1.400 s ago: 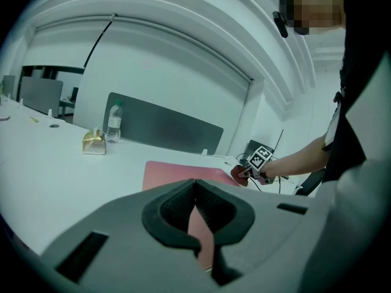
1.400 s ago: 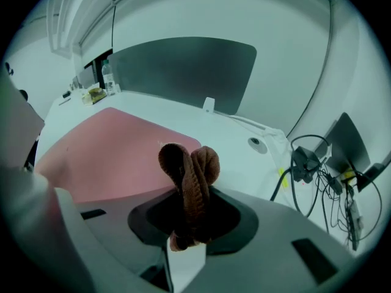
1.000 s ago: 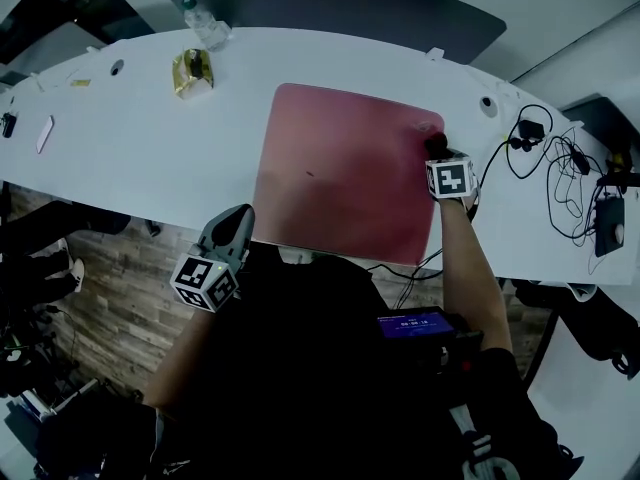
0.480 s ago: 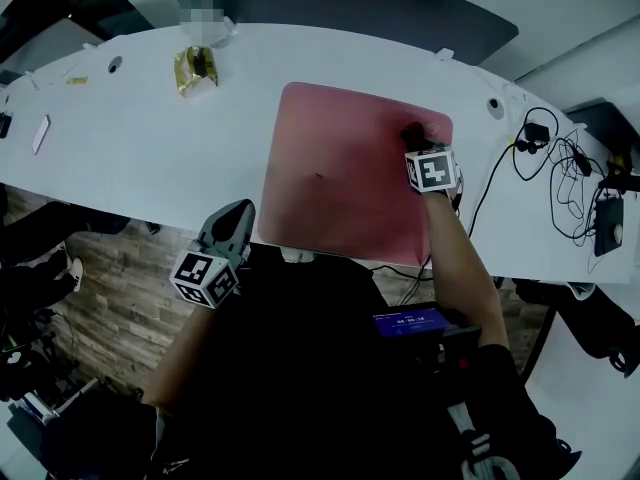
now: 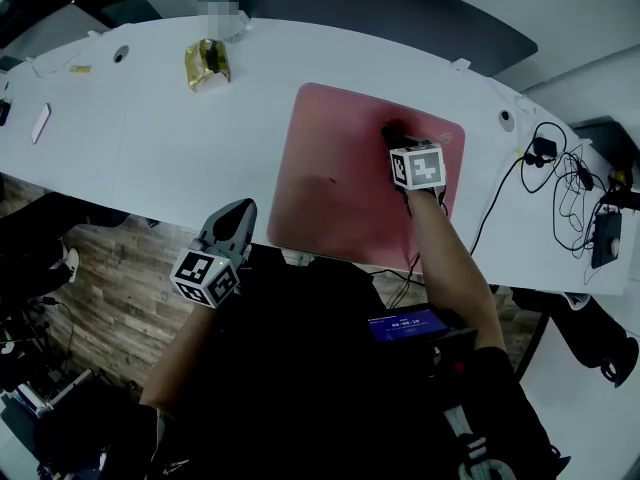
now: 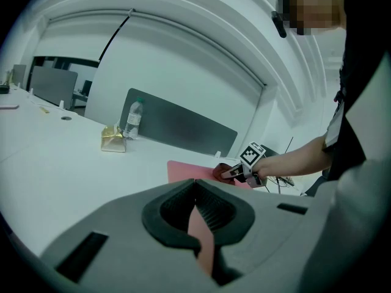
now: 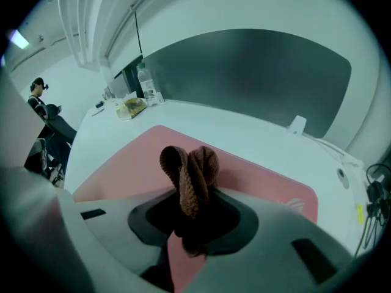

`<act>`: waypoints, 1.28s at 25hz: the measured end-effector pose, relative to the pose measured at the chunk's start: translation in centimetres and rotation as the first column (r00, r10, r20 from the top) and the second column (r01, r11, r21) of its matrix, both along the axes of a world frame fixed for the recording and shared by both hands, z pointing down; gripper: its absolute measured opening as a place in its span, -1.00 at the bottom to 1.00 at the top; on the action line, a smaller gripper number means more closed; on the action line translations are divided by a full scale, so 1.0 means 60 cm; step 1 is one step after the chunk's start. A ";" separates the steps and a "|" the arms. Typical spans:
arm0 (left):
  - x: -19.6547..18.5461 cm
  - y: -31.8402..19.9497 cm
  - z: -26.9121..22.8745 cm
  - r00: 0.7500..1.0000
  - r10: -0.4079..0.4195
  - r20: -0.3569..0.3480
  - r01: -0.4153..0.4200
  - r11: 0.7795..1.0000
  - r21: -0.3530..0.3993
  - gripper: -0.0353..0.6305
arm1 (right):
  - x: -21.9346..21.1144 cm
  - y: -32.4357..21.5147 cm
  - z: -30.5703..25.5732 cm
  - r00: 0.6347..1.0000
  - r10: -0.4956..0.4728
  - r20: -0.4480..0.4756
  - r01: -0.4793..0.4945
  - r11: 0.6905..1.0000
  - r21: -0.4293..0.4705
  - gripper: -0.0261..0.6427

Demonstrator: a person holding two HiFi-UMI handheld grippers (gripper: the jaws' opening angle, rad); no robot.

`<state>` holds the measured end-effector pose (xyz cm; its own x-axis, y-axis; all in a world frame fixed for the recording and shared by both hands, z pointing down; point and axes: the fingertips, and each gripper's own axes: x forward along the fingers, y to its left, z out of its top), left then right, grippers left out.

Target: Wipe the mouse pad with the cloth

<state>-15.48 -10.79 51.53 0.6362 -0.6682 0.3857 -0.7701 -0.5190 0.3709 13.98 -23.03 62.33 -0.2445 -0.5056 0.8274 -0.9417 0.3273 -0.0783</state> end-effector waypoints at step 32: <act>-0.105 -0.012 0.012 0.995 -0.102 0.014 0.102 0.994 -0.037 -0.87 | -0.317 -0.077 -0.002 0.954 -0.212 0.210 0.211 0.977 0.027 -0.57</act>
<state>-21.75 -11.52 52.24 0.5608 -0.7144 0.4185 -0.8226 -0.4237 0.3791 -5.06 -27.64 62.22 -0.5149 -0.4264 0.7437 -0.8130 0.5181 -0.2658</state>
